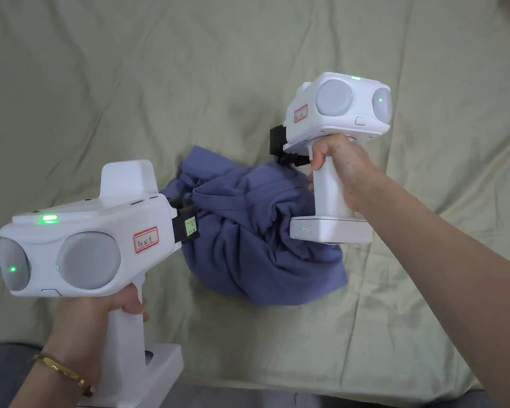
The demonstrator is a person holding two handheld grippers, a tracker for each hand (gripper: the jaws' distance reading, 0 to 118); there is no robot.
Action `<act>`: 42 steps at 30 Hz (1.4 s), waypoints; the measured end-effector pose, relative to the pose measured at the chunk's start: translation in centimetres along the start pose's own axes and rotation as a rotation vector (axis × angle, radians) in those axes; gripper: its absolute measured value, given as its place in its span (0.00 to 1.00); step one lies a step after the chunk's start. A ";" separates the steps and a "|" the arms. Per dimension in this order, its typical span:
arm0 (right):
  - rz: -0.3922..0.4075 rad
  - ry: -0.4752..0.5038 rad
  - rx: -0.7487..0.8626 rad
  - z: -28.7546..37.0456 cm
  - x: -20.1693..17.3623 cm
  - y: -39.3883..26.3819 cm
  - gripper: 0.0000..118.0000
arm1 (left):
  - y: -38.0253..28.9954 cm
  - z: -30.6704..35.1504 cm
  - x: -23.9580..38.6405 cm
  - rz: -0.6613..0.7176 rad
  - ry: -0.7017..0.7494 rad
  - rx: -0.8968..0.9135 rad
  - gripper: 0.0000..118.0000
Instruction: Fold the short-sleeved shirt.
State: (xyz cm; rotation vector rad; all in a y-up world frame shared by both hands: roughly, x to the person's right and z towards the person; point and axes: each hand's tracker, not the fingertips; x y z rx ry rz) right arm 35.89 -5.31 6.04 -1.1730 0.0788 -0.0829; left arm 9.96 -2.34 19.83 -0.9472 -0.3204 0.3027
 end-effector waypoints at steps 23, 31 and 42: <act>-0.204 0.002 0.721 40.8 15.7 -13.1 0.06 | 9.9 20.8 1.1 0.084 -0.062 0.522 0.08; -0.193 -0.003 0.917 49.8 16.3 -14.8 0.06 | 14.8 28.7 3.8 0.037 -0.191 0.679 0.08; -0.068 -0.190 0.988 55.0 14.2 -7.1 0.06 | 24.1 31.4 9.9 -0.168 -0.038 0.743 0.08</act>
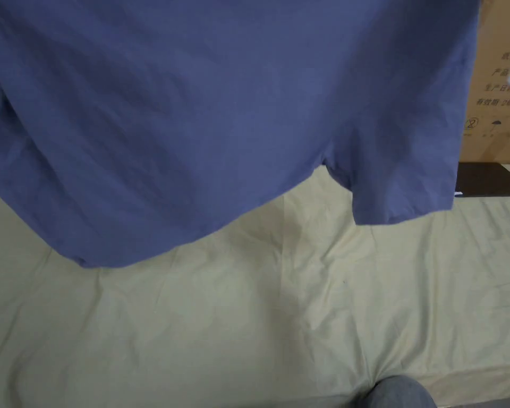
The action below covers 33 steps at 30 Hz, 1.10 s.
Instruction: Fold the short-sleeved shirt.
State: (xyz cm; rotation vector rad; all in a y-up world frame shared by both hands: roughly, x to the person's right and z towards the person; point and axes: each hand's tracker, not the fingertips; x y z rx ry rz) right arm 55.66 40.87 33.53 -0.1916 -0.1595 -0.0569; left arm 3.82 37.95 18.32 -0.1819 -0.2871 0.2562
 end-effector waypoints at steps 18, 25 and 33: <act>0.164 -0.229 -0.023 -19.0 -6.4 4.4 0.06 | 6.5 -15.9 2.4 -0.193 0.237 0.056 0.08; 0.057 -0.232 -0.107 -24.5 -4.8 -1.0 0.06 | 0.5 -18.8 0.8 -0.160 0.262 -0.043 0.08; -0.015 -0.225 -0.325 -23.8 -0.9 -14.1 0.06 | -11.1 -15.5 -1.4 -0.159 0.202 -0.226 0.08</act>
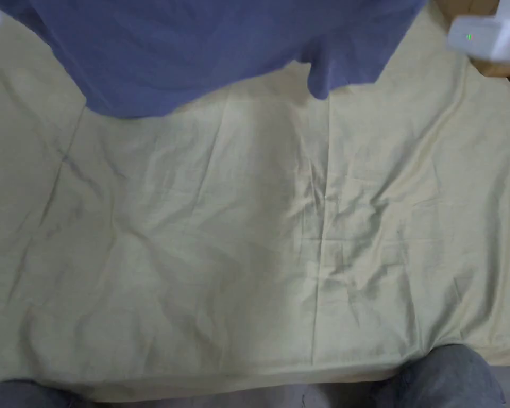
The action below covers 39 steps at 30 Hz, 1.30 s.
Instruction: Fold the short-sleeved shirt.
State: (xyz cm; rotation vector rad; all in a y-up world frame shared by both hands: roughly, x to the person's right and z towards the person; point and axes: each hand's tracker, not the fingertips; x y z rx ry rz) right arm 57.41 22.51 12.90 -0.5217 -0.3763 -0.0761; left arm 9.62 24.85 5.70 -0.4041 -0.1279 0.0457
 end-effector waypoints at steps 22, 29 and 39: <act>-0.135 0.051 -0.308 13.4 6.3 -33.8 0.06 | -32.9 17.3 -5.1 0.227 0.042 -0.435 0.08; -0.176 0.066 -0.317 15.7 6.6 -35.2 0.39 | -33.1 19.2 -5.9 0.222 0.097 -0.437 0.76; -0.052 0.024 0.069 21.6 5.8 -24.8 0.79 | -23.4 21.3 -5.1 0.153 0.130 0.029 0.99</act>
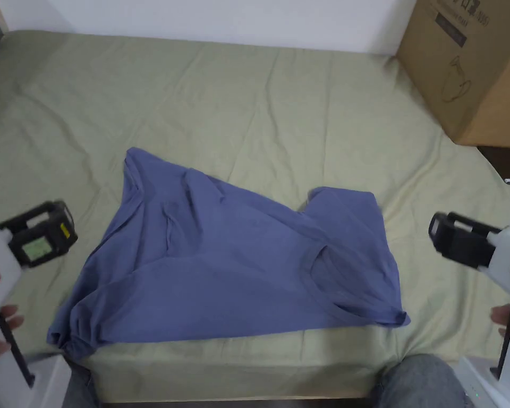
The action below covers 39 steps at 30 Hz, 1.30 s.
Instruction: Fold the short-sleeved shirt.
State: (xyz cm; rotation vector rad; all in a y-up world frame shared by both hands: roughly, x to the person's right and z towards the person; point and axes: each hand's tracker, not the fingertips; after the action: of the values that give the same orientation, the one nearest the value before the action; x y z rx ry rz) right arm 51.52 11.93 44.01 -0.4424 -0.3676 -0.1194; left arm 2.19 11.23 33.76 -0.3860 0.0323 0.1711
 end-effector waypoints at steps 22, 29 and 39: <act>0.080 0.172 0.229 1.9 -8.5 -1.3 0.00 | -2.1 -0.4 8.0 -0.201 -0.210 0.094 0.00; 0.088 0.188 0.214 0.7 -9.2 -0.8 0.00 | -0.6 -4.1 7.5 -0.166 -0.208 0.001 0.00; 0.102 0.189 0.171 -3.1 -9.5 0.6 0.00 | 8.0 -20.8 8.2 -0.094 -0.248 -0.288 0.89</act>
State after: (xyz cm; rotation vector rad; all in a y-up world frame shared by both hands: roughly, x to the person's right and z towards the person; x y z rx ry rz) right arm 43.79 11.45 37.58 -0.2778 -0.1674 -0.0300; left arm 8.94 11.96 11.03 -0.6493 -0.2571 0.1301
